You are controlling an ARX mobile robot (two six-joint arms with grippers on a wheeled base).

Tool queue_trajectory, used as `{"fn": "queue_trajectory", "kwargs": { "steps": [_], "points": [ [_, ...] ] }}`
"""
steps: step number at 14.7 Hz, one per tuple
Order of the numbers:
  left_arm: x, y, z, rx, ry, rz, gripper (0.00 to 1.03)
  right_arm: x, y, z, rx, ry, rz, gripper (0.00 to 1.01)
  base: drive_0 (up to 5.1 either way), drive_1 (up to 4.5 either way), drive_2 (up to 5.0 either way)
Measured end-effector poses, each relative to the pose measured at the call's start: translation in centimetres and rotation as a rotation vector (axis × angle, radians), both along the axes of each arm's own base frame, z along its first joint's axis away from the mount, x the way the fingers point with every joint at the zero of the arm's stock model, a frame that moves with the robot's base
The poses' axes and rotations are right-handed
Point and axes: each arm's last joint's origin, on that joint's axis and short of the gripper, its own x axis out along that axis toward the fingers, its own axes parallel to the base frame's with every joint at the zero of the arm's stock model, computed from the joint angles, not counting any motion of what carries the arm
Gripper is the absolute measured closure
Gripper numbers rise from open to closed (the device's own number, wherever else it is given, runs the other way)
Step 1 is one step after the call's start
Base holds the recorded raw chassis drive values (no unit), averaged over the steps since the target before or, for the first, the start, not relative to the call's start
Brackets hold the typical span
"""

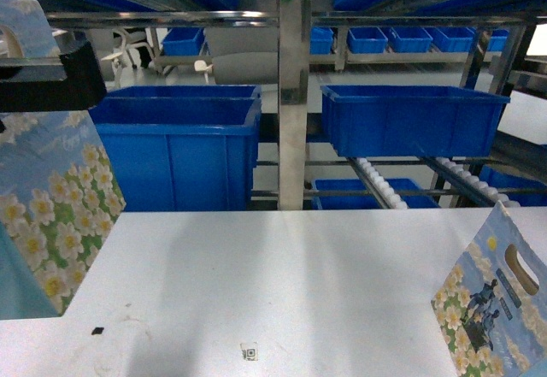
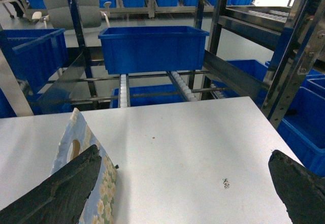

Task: Move flower gift bag to table near conveyor

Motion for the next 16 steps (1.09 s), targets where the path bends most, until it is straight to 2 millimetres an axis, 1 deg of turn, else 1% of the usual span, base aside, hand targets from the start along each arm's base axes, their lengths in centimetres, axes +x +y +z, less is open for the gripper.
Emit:
{"fn": "queue_trajectory", "kwargs": {
  "steps": [2,4,5,6,11,14,16],
  "points": [
    [1.0,-0.5,-1.4,0.002,0.029,0.016,1.01,0.0,0.0,0.0,0.000,0.000,0.000,0.03,0.0,0.00,0.0],
    [2.2,-1.2,-3.6,0.061,0.118,0.021,1.01,0.0,0.0,0.0,0.000,0.000,0.000,0.03,0.0,0.00,0.0],
    [2.6,-1.2,-4.8,0.089,0.163,0.026,1.01,0.0,0.0,0.0,0.000,0.000,0.000,0.03,0.0,0.00,0.0],
    [2.9,-1.0,-5.6,0.098,0.190,0.039,1.01,0.0,0.0,0.0,0.000,0.000,0.000,0.03,0.0,0.00,0.0],
    [4.4,0.0,-7.2,0.102,0.246,0.056,1.01,0.0,0.0,0.0,0.000,0.000,0.000,0.03,0.0,0.00,0.0],
    [5.4,0.8,-7.7,0.102,0.261,0.063,1.01,0.0,0.0,0.0,0.000,0.000,0.000,0.03,0.0,0.00,0.0],
    [5.6,1.1,-8.4,0.098,0.285,0.070,1.01,0.0,0.0,0.0,0.000,0.000,0.000,0.03,0.0,0.00,0.0]
  ]
}}
